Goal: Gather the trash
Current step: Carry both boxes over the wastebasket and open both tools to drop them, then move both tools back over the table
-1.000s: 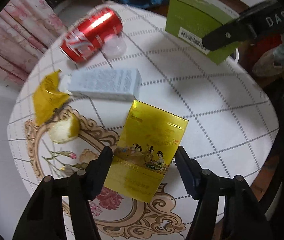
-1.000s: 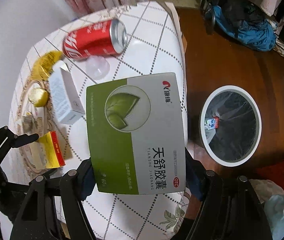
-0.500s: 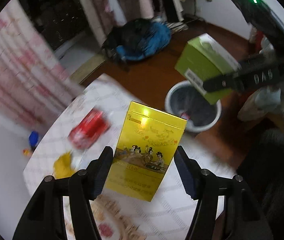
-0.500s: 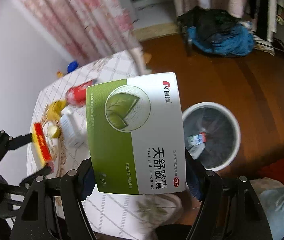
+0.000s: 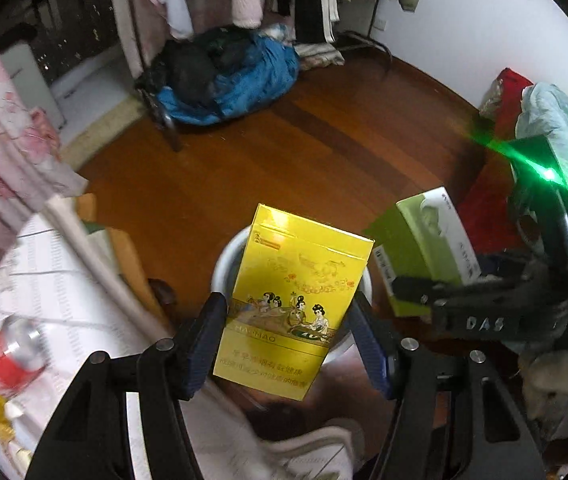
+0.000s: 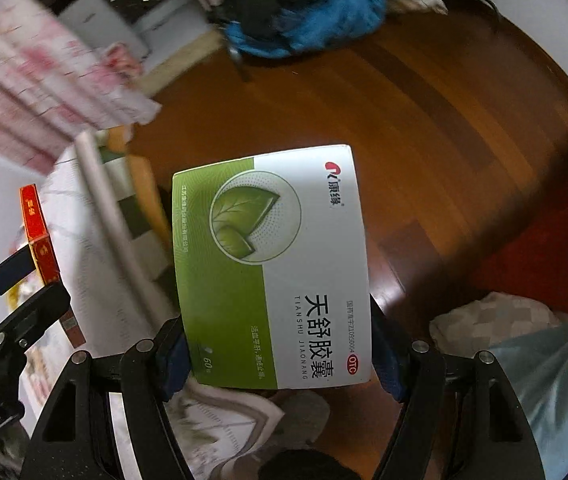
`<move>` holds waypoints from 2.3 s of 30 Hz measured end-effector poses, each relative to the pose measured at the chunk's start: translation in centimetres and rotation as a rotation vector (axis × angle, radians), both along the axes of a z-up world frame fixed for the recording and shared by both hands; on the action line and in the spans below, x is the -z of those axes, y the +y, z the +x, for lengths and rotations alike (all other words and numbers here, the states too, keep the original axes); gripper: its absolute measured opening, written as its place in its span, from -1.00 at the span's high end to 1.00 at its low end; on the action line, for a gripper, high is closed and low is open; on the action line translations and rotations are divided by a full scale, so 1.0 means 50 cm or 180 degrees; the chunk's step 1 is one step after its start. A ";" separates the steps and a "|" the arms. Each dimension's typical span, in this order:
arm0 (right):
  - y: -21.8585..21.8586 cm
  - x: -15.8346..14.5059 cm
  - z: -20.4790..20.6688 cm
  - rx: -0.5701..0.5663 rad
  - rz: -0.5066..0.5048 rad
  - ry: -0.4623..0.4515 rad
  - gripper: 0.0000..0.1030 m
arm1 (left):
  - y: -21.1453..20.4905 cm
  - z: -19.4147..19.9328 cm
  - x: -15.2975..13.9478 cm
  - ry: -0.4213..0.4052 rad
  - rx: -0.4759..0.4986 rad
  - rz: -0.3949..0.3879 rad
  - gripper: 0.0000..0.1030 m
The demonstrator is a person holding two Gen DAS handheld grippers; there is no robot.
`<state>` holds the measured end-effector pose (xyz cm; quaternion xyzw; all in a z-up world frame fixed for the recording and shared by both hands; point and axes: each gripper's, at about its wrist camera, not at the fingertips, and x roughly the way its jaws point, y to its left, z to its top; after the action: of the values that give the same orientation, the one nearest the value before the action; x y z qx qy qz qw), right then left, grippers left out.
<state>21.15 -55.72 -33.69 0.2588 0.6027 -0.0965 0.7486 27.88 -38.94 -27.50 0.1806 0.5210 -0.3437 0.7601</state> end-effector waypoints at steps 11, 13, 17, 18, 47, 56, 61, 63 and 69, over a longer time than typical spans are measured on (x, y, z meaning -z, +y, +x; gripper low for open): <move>-0.069 0.178 0.054 0.0185 0.0224 0.0262 -0.47 | -0.077 0.067 0.119 0.0572 -0.0188 0.0013 -0.15; -0.070 0.197 0.050 0.0185 0.0244 0.0288 -0.47 | -0.077 0.072 0.130 0.0624 -0.0231 0.0029 -0.17; -0.060 0.230 0.056 0.0178 0.0315 0.0335 -0.49 | -0.073 0.077 0.142 0.0615 -0.0372 0.0128 -0.20; -0.057 0.234 0.059 0.0176 0.0312 0.0342 -0.51 | -0.072 0.075 0.144 0.0603 -0.0400 0.0144 -0.31; 0.003 0.018 0.000 -0.0036 -0.0402 0.0227 -1.00 | 0.019 -0.005 0.023 0.0163 -0.0879 0.0273 -0.92; 0.026 -0.127 -0.056 0.0053 -0.0423 -0.0101 -1.00 | 0.074 -0.038 -0.097 -0.0076 -0.1055 0.0151 -0.92; 0.068 -0.244 -0.067 0.0048 -0.0414 -0.0447 -1.00 | 0.184 -0.041 -0.199 -0.0310 -0.1430 0.0032 -0.92; 0.105 -0.289 -0.063 -0.0033 -0.0391 -0.0584 -1.00 | 0.247 -0.036 -0.228 -0.0396 -0.1632 0.0009 -0.92; 0.301 -0.345 -0.009 -0.0619 -0.0219 -0.0760 -1.00 | 0.513 -0.035 -0.235 -0.0502 -0.2370 0.0237 -0.92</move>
<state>20.69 -40.69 -16.46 0.1831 0.5279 -0.0127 0.8292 26.12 -13.29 -15.76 0.0323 0.5031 -0.0099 0.8636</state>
